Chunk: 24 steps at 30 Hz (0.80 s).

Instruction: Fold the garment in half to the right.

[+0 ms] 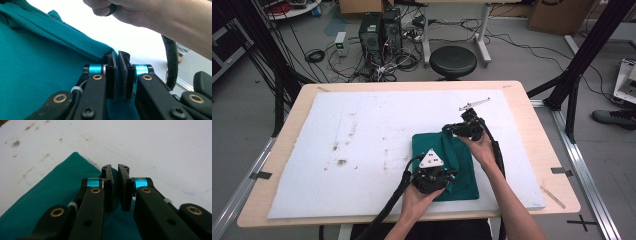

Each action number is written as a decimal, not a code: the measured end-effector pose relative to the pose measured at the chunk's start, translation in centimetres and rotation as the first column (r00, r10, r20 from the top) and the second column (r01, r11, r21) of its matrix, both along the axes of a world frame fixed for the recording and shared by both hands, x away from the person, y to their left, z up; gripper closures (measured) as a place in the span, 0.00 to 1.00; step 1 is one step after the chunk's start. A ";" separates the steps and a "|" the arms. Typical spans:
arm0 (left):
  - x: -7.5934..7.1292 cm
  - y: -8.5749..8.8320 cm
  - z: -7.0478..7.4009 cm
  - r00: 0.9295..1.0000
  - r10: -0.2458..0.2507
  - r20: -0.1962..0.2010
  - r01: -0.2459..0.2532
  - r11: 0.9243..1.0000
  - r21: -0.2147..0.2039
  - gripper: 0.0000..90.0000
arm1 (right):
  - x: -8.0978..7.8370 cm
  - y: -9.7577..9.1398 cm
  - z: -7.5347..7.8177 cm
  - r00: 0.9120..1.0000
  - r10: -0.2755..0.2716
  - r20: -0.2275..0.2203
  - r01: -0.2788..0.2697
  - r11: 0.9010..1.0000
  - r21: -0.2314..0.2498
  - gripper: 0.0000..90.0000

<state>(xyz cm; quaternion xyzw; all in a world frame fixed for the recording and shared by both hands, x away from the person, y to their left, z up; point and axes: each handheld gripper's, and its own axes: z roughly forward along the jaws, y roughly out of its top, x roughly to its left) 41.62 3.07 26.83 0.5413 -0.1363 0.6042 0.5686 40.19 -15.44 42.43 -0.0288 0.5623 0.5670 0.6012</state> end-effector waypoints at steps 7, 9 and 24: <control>0.4 -1.7 0.5 0.999 0.022 -0.023 -0.022 0.999 0.025 0.94 | 0.5 -1.8 -0.1 1.000 0.006 -0.004 -0.005 1.000 0.028 0.94; 0.5 -2.0 0.6 0.999 0.022 -0.027 -0.022 0.999 0.025 0.94 | 0.7 -2.2 -0.1 1.000 0.007 -0.004 -0.006 0.999 0.035 0.94; 1.5 -4.0 1.2 0.997 0.063 -0.043 -0.061 0.998 0.032 0.94 | 1.0 -4.4 -0.5 1.000 -0.009 -0.005 0.010 0.994 0.108 0.85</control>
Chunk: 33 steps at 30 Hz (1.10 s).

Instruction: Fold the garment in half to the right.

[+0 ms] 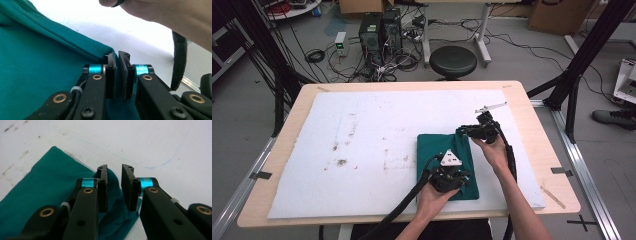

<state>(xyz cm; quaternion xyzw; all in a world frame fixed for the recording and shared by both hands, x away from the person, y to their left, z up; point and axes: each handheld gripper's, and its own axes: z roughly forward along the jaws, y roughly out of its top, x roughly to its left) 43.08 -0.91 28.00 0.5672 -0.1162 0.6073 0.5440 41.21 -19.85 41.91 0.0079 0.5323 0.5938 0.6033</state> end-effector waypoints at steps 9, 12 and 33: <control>0.3 -0.7 0.0 1.000 0.019 0.005 -0.019 1.000 0.004 0.93 | -0.3 -0.7 -0.2 0.999 0.037 -0.013 -0.036 0.999 0.041 0.61; 0.3 -0.5 0.1 1.000 0.003 -0.016 -0.003 1.000 0.023 0.82 | -0.4 -0.5 -0.3 0.999 0.040 -0.015 -0.039 0.998 0.044 0.55; -3.8 10.4 5.1 0.990 0.023 0.141 0.018 0.959 -0.283 0.69 | 0.2 -0.2 -0.1 0.998 -0.051 -0.026 0.052 0.998 0.045 0.92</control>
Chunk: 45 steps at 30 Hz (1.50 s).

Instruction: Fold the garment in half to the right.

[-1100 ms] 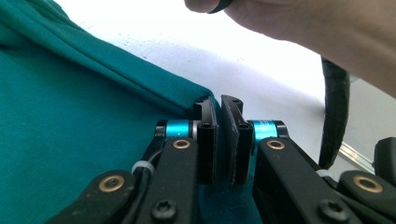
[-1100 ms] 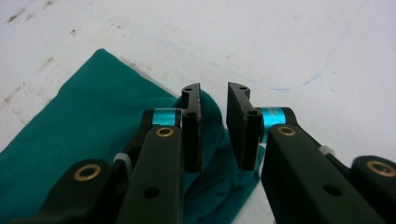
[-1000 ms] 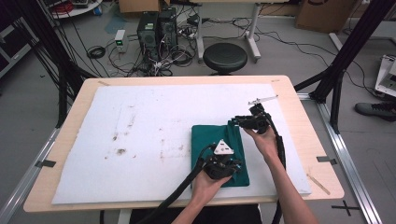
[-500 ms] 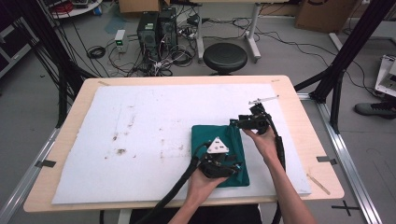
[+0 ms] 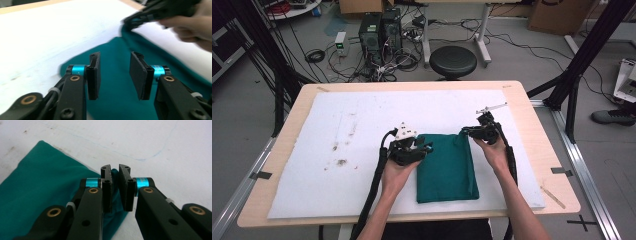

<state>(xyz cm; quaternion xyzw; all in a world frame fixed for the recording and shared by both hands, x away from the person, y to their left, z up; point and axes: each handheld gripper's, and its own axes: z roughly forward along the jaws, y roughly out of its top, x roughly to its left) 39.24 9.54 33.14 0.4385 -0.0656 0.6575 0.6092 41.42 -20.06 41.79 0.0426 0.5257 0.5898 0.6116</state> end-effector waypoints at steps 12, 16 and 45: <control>2.6 1.0 4.5 0.995 0.062 -0.072 -0.071 0.989 -0.132 0.76 | 1.7 -2.3 -0.7 0.999 -0.037 -0.015 0.038 0.996 0.084 0.95; 2.7 0.8 4.7 0.999 0.009 -0.042 -0.013 0.995 -0.099 0.76 | 0.4 -2.4 -1.6 0.998 0.013 0.055 -0.020 0.991 0.135 0.92; 2.1 0.4 0.1 0.997 0.069 -0.028 -0.067 0.996 0.058 0.78 | 0.2 -1.2 -6.0 0.995 0.064 0.082 -0.069 0.996 0.057 0.80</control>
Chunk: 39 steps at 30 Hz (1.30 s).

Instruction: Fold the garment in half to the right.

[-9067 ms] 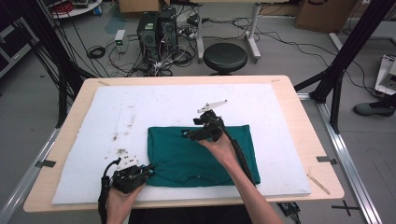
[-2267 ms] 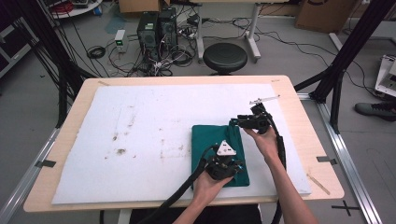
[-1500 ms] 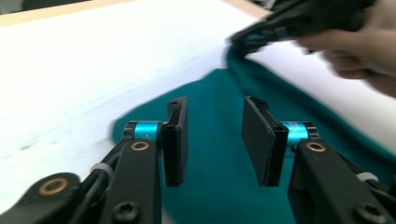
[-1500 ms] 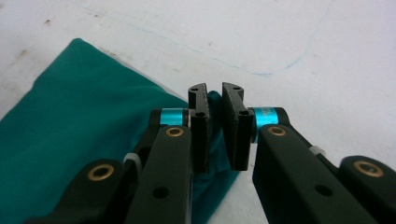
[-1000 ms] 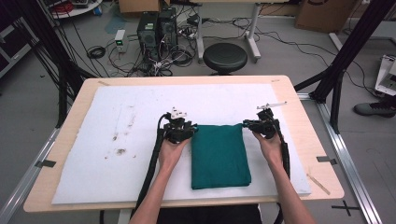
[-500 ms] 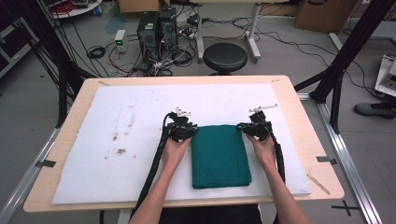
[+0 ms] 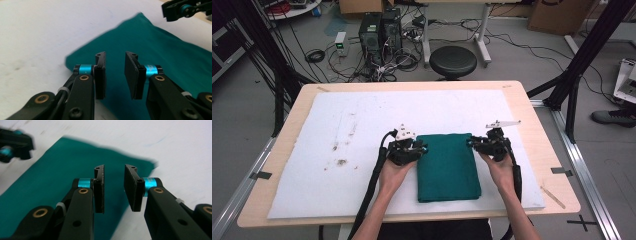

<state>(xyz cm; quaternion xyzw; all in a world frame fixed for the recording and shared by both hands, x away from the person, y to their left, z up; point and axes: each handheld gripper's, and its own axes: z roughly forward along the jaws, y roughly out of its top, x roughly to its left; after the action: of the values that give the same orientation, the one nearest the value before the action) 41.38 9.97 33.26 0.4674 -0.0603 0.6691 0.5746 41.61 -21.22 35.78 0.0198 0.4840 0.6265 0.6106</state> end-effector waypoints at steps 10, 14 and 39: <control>1.7 0.7 -1.4 0.998 0.060 -0.036 -0.061 0.997 -0.039 0.78 | 3.2 -0.8 -3.2 0.998 -0.003 -0.069 0.000 0.999 -0.043 0.76; 0.6 1.2 -3.8 0.999 -0.045 -0.016 0.046 0.997 0.055 0.73 | 2.3 -1.3 -4.9 0.999 0.024 -0.032 -0.025 0.999 -0.047 0.74; 2.2 1.7 -9.6 0.996 0.088 0.026 -0.091 0.977 0.195 0.61 | 3.7 -1.3 -10.9 1.000 0.004 0.000 -0.004 0.994 -0.112 0.66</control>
<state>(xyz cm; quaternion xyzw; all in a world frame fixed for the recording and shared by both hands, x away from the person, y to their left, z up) 43.59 11.68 23.69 0.5181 -0.1098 0.6892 0.4945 45.28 -22.50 24.86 -0.0158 0.5183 0.5995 0.6097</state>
